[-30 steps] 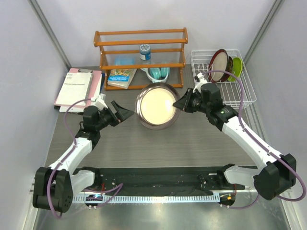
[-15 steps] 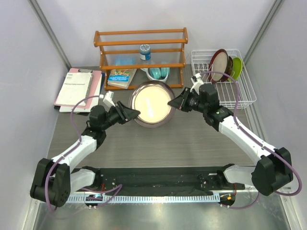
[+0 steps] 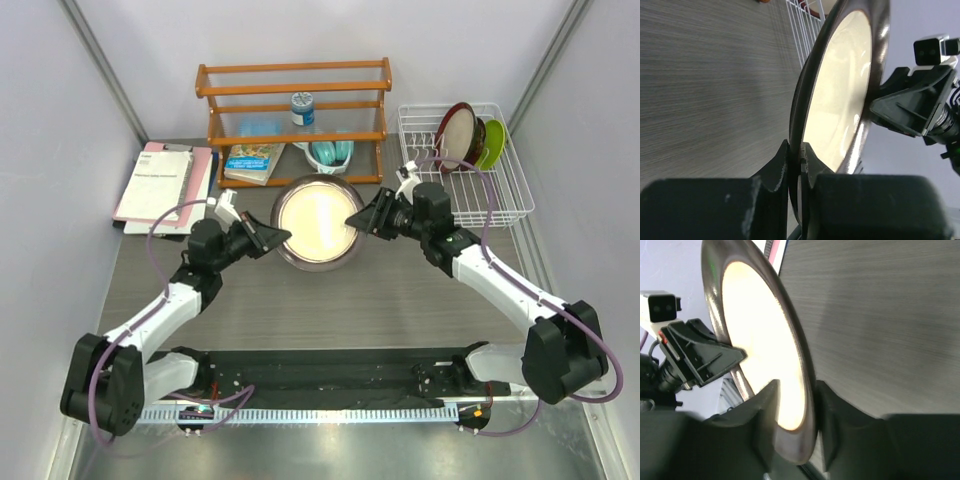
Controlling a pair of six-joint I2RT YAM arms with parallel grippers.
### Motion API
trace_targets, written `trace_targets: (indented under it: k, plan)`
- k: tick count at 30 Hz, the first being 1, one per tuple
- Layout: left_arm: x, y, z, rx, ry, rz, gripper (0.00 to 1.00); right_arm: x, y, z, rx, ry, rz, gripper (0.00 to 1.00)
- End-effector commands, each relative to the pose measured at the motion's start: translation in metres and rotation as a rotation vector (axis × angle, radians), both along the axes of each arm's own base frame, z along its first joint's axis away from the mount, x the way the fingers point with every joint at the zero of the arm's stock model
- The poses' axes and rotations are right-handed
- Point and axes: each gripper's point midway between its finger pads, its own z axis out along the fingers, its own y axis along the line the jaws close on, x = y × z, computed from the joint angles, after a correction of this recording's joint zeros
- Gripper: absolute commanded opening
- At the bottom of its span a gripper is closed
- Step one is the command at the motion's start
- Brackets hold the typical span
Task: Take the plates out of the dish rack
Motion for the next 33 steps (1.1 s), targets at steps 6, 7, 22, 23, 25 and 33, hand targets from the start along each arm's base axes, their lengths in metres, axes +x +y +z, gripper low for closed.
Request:
trace_targets:
  k: [6, 7, 22, 23, 25, 33]
  plan:
    - [0.01, 0.051, 0.016, 0.312, -0.091, 0.218, 0.0, 0.008, -0.009, 0.027, -0.048, -0.094, -0.058, 0.72]
    - [0.01, 0.055, 0.019, 0.322, -0.089, 0.237, 0.0, 0.01, -0.011, 0.028, -0.056, -0.093, -0.07, 0.73]
    - [0.004, 0.087, -0.056, 0.479, 0.095, 0.345, 0.0, 0.013, -0.026, 0.012, -0.166, -0.073, -0.12, 0.78]
    - [0.005, 0.088, -0.058, 0.479, 0.1, 0.352, 0.0, 0.013, -0.026, 0.011, -0.169, -0.074, -0.119, 0.78]
    - [0.007, 0.093, -0.064, 0.503, 0.12, 0.378, 0.0, 0.013, -0.028, 0.01, -0.177, -0.077, -0.125, 0.78]
    - [0.011, 0.123, -0.085, 0.625, 0.199, 0.495, 0.0, 0.017, -0.04, 0.005, -0.234, -0.078, -0.157, 0.79]
